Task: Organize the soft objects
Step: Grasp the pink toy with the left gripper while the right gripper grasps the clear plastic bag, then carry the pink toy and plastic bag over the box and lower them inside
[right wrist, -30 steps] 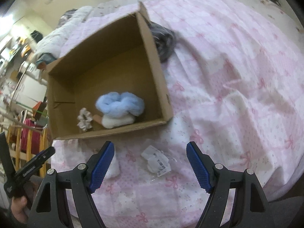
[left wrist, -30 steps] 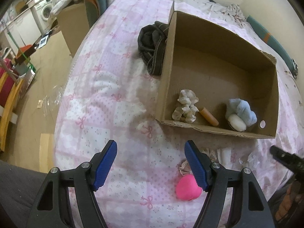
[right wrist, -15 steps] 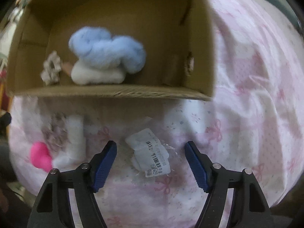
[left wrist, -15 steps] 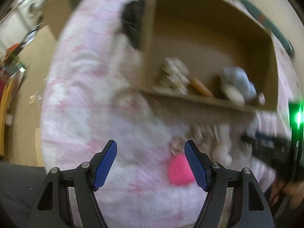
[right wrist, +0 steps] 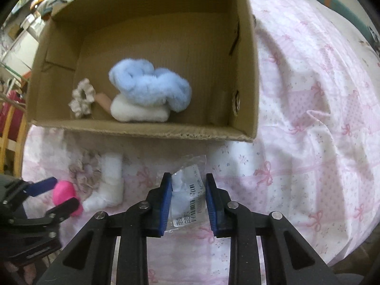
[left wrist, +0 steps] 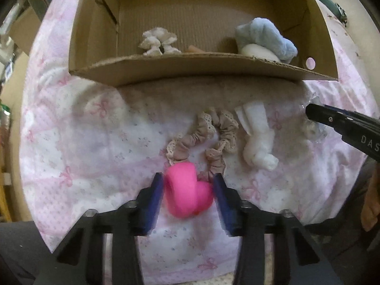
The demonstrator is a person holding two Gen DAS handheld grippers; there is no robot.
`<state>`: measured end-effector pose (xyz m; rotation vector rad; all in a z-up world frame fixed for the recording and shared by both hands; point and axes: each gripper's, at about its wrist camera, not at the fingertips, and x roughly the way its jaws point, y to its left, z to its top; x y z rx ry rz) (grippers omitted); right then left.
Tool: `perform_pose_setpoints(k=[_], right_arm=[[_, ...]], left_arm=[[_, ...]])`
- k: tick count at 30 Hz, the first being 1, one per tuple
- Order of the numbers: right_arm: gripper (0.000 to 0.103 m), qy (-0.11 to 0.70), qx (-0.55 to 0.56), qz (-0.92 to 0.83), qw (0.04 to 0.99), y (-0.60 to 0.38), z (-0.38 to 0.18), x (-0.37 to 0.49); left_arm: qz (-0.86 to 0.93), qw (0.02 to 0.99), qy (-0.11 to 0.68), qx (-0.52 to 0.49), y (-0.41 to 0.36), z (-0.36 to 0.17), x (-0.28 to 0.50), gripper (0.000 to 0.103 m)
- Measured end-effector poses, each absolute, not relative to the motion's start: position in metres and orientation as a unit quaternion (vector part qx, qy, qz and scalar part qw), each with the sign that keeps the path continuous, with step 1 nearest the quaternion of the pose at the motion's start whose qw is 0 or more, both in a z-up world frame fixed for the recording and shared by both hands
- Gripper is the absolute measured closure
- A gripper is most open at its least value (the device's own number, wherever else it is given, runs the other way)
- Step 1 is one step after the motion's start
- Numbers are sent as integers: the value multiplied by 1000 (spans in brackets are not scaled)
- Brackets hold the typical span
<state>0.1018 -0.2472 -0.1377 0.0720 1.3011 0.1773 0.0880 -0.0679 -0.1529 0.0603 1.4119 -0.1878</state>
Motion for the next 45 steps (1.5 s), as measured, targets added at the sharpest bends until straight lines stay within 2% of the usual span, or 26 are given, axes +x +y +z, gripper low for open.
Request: perform_pose_setpoints(k=[1,2,4,12,19,27,38,45], right_arm=[[75,605,42,85,791,-249,-136,101],[75,605,47,88,790,-250,-134,100],[75,603,55,93,790,-264,-127,100],[75,582,91,124,798,-277,-103,81],[75,582,77,131,799,-278,-97,71],[75,566,107,157,802,-274,-80,62],[75,499,155,200,829,-286,-21,54],[75,442,145,206,861,-273,12,73]], left_arm=[[-89,757,647,24,-67,-152,88,69],[-91,756,648,19,-65,-151,88,80],[-89,755,650,10,-57,-146,89,82],[-61,778,624,-24,-24,-118,78,82],[-31,792,609,-25,-7,-110,77,82],[-8,828,560,-38,9,-61,70,82],[-8,865,502,-16,-4,-2,101,83],[-30,880,475,-6,-18,22,126,83]])
